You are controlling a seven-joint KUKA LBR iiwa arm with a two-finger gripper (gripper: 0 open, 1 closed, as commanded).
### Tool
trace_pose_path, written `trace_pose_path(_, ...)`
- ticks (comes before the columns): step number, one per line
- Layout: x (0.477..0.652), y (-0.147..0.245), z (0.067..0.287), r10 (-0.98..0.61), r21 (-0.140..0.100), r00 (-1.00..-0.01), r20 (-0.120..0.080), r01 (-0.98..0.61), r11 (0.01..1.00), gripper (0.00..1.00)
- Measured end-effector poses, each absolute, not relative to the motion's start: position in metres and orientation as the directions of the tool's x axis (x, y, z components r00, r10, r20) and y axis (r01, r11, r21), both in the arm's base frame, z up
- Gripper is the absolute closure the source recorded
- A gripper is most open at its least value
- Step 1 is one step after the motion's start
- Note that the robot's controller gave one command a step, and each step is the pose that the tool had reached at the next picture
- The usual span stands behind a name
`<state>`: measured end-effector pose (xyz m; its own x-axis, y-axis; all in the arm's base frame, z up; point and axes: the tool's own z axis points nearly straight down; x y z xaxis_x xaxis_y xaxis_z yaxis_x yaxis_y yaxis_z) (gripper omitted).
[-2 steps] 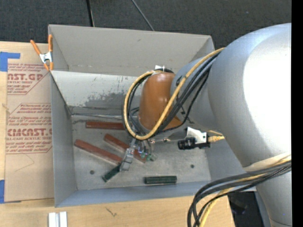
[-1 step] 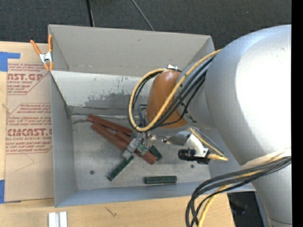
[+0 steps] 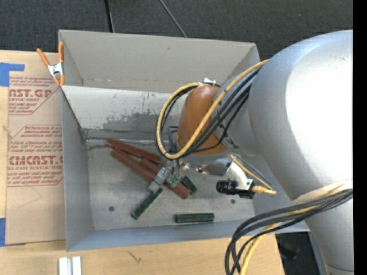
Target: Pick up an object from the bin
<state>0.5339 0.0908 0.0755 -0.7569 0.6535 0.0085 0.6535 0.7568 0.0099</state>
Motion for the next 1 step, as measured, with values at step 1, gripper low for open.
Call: trace_pose_path(1,0.5329,0.0906,0.0791,0.653,0.007,-0.758,0.006,0.653,0.758,1.00)
